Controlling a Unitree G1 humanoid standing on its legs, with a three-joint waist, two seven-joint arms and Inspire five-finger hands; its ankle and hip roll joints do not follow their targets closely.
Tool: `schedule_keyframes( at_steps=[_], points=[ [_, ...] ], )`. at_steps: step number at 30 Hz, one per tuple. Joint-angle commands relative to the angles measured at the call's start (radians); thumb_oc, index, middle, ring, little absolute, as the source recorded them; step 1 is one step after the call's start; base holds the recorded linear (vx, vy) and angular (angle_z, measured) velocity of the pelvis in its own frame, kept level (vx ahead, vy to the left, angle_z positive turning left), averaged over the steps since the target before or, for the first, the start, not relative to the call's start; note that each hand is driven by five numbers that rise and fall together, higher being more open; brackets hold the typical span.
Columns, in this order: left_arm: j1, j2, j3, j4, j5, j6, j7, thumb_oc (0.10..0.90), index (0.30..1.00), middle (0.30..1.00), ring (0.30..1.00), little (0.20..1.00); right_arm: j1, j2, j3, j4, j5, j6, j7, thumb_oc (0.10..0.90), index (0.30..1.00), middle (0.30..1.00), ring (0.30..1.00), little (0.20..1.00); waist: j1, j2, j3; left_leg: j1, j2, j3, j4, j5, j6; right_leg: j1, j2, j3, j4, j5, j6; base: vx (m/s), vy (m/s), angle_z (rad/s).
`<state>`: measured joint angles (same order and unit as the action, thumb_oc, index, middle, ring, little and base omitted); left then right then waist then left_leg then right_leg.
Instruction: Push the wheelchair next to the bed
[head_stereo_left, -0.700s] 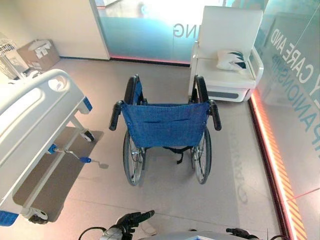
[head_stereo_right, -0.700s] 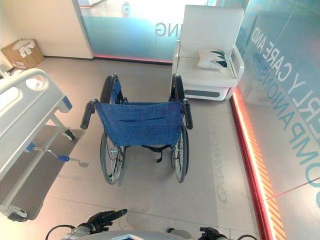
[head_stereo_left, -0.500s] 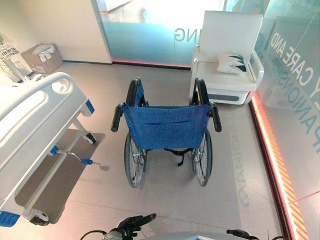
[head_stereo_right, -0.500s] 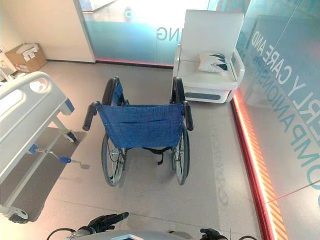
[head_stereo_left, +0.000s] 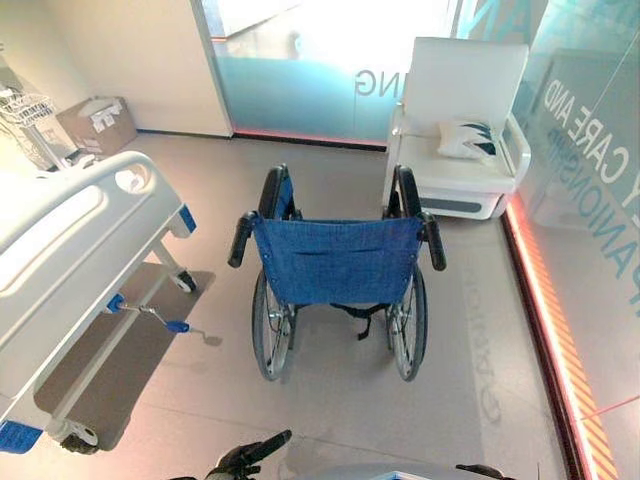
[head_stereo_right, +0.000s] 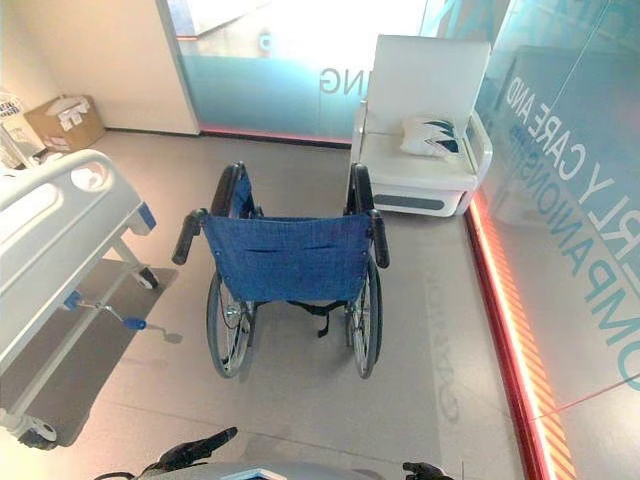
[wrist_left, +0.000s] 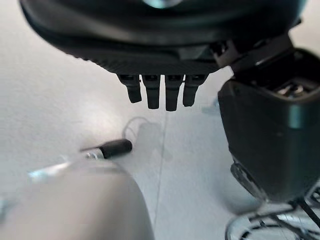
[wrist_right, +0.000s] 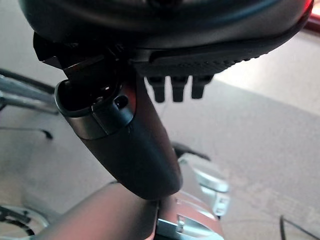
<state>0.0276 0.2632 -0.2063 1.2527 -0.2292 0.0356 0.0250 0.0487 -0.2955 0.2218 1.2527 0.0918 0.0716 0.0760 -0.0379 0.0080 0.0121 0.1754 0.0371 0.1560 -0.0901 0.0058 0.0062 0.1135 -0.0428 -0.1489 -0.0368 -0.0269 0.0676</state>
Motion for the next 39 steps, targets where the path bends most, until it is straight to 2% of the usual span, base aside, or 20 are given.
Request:
schedule_keyframes(
  at_steps=[1,7,11,12,16,17,19,23,25,27,29,31,35,39],
  points=[
    [-0.144,0.118,0.041,0.040,0.022,0.011,0.037,0.800,0.900,0.900,0.900,0.900,-0.126,-0.085,-0.051,0.081,-0.006,0.056,-0.045,0.800,0.900,0.900,0.900,0.900,-0.004,-0.009,0.007,-0.033,-0.045,0.040,0.014,-0.045,-0.001,-0.008,-0.012,-0.041,0.020,0.006,0.028,0.03,0.026,-0.02],
    [-0.280,0.296,0.041,0.031,-0.013,0.003,0.015,0.800,0.900,0.900,0.900,0.900,-0.258,-0.308,-0.131,0.087,0.061,0.072,-0.075,0.800,0.900,0.900,0.900,0.900,-0.002,-0.007,-0.001,-0.030,-0.042,0.053,0.008,-0.042,-0.002,-0.008,-0.017,-0.046,0.010,0.022,0.034,0.00,0.008,-0.03],
    [-0.396,0.397,0.006,-0.011,-0.055,0.027,0.049,0.800,0.900,0.900,0.900,0.900,-0.378,-0.415,-0.157,0.058,0.242,0.091,-0.079,0.800,0.900,0.900,0.900,0.900,-0.002,-0.007,-0.004,-0.031,-0.043,0.059,0.005,-0.041,-0.002,-0.011,-0.019,-0.044,0.004,0.031,0.039,0.00,0.003,-0.01],
    [-0.446,0.442,0.004,-0.035,-0.094,0.016,0.070,0.800,0.900,0.900,0.900,0.900,-0.431,-0.449,-0.160,0.037,0.313,0.056,-0.094,0.800,0.900,0.900,0.900,0.900,-0.002,-0.008,-0.002,-0.028,-0.044,0.059,0.005,-0.044,-0.003,-0.007,-0.019,-0.045,0.000,0.031,0.041,-0.01,0.009,-0.07],
    [-0.549,0.529,0.006,-0.159,-0.151,0.038,0.115,0.800,0.900,0.900,0.900,0.900,-0.538,-0.513,-0.133,-0.102,0.409,0.035,-0.152,0.800,0.900,0.900,0.900,0.900,-0.002,-0.012,0.000,-0.034,-0.047,0.058,0.004,-0.041,-0.008,-0.010,-0.019,-0.045,-0.005,0.038,0.042,-0.02,0.001,-0.10],
    [-0.587,0.557,0.000,-0.217,-0.174,0.021,0.148,0.800,0.900,0.900,0.900,0.900,-0.573,-0.535,-0.119,-0.180,0.436,0.019,-0.179,0.800,0.900,0.900,0.900,0.900,-0.003,-0.013,0.001,-0.040,-0.047,0.059,0.003,-0.037,-0.011,-0.019,-0.019,-0.045,-0.004,0.042,0.042,0.00,0.000,0.00],
    [-0.636,0.582,-0.006,-0.304,-0.184,0.046,0.178,0.800,0.900,0.900,0.900,0.900,-0.611,-0.553,-0.098,-0.289,0.470,0.040,-0.231,0.800,0.900,0.900,0.900,0.900,-0.004,-0.015,0.003,-0.045,-0.048,0.059,0.004,-0.036,-0.012,-0.024,-0.020,-0.044,-0.001,0.041,0.042,-0.02,-0.005,-0.01],
    [-0.730,0.610,-0.032,-0.475,-0.236,0.035,0.245,0.800,0.900,0.900,0.900,0.900,-0.686,-0.576,-0.061,-0.516,0.531,0.029,-0.319,0.800,0.900,0.900,0.900,0.900,-0.011,-0.015,0.014,-0.047,-0.050,0.062,0.008,-0.040,-0.014,-0.028,-0.024,-0.046,0.005,0.035,0.044,-0.01,-0.001,-0.02],
    [-0.796,0.610,-0.044,-0.575,-0.257,-0.010,0.233,0.800,0.900,0.900,0.900,0.900,-0.742,-0.573,-0.047,-0.657,0.548,-0.009,-0.347,0.800,0.900,0.900,0.900,0.900,-0.014,-0.011,0.016,-0.051,-0.050,0.065,0.008,-0.044,-0.014,-0.031,-0.024,-0.042,0.004,0.033,0.044,0.00,0.000,0.00],
    [-0.819,0.597,-0.044,-0.625,-0.258,-0.029,0.215,0.800,0.900,0.900,0.900,0.900,-0.768,-0.557,-0.044,-0.727,0.542,-0.037,-0.346,0.800,0.900,0.900,0.900,0.900,-0.012,-0.009,0.014,-0.053,-0.051,0.069,0.006,-0.042,-0.014,-0.034,-0.024,-0.041,0.002,0.035,0.044,0.00,0.000,0.00],
    [-0.828,0.589,-0.049,-0.654,-0.254,-0.040,0.207,0.800,0.900,0.900,0.900,0.900,-0.783,-0.546,-0.038,-0.767,0.538,-0.048,-0.352,0.800,0.900,0.900,0.900,0.900,-0.011,-0.007,0.016,-0.051,-0.051,0.071,0.005,-0.044,-0.014,-0.031,-0.024,-0.042,0.001,0.033,0.044,0.00,0.000,0.00],
    [-0.852,0.569,-0.081,-0.689,-0.183,-0.044,0.191,0.800,0.900,0.900,0.900,0.900,-0.820,-0.523,-0.019,-0.828,0.519,-0.050,-0.360,0.800,0.900,0.900,0.900,0.900,-0.011,-0.006,0.013,-0.045,-0.053,0.072,0.004,-0.049,-0.012,-0.024,-0.022,-0.043,-0.003,0.031,0.045,0.04,0.001,0.01],
    [-0.869,0.551,-0.115,-0.691,-0.148,-0.044,0.180,0.800,0.900,0.900,0.900,0.900,-0.846,-0.498,0.008,-0.855,0.503,-0.042,-0.352,0.800,0.900,0.900,0.900,0.900,-0.010,-0.007,0.009,-0.037,-0.055,0.074,0.003,-0.054,-0.010,-0.014,-0.021,-0.048,-0.007,0.029,0.047,0.05,-0.001,0.00],
    [-0.876,0.521,-0.162,-0.701,-0.107,-0.007,0.176,0.800,0.900,0.900,0.900,0.900,-0.853,-0.459,0.043,-0.888,0.489,-0.001,-0.341,0.800,0.900,0.900,0.900,0.900,-0.010,-0.010,0.003,-0.033,-0.056,0.077,0.003,-0.055,-0.007,-0.009,-0.021,-0.054,-0.005,0.027,0.047,0.05,-0.002,0.00]
  ],
)
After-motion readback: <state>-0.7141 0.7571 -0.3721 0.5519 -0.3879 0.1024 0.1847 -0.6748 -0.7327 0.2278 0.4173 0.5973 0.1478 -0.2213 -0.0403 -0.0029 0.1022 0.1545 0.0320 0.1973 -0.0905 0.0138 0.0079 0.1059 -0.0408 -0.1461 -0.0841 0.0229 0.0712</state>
